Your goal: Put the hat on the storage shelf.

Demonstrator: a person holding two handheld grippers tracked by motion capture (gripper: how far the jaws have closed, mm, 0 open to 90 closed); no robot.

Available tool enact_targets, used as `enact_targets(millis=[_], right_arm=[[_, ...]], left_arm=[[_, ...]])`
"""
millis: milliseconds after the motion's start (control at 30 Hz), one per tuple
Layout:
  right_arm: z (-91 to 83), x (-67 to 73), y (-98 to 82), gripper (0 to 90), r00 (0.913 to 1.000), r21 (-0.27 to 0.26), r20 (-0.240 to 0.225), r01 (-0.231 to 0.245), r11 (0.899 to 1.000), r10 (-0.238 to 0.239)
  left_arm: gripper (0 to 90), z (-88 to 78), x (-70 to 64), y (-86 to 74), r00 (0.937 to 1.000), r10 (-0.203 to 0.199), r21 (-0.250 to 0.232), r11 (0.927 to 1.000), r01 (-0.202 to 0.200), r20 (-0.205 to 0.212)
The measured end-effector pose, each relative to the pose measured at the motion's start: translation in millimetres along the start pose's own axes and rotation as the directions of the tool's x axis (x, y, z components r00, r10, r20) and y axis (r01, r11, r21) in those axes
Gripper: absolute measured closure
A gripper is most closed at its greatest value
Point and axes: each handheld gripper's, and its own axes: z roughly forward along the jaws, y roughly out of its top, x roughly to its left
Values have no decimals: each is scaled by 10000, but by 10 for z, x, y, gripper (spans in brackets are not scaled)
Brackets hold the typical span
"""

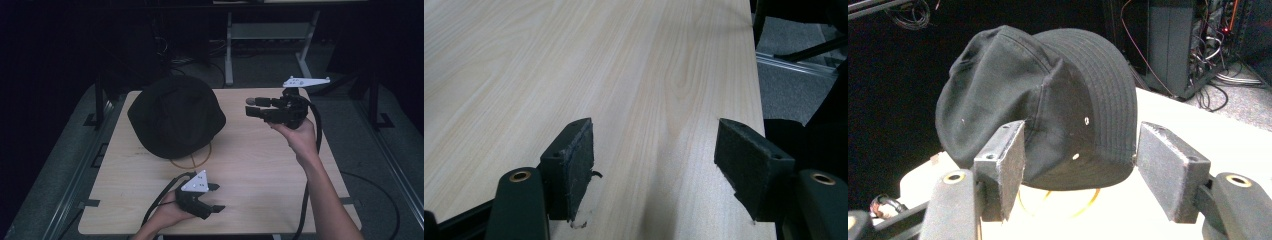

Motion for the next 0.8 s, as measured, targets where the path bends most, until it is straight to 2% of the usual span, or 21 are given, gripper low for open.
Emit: enact_targets(millis=[300,800], right_arm=[[-150,-100,-190,334,9993,22,225,-304,9995,304],[-335,-185,-434,308,9966,51,517,-651,9979,648]], left_arm=[[306,-4,5,-2,10000,-81,20,10000,81,-37],[299,-4,13,-2,10000,-39,96,9999,40,-71]])
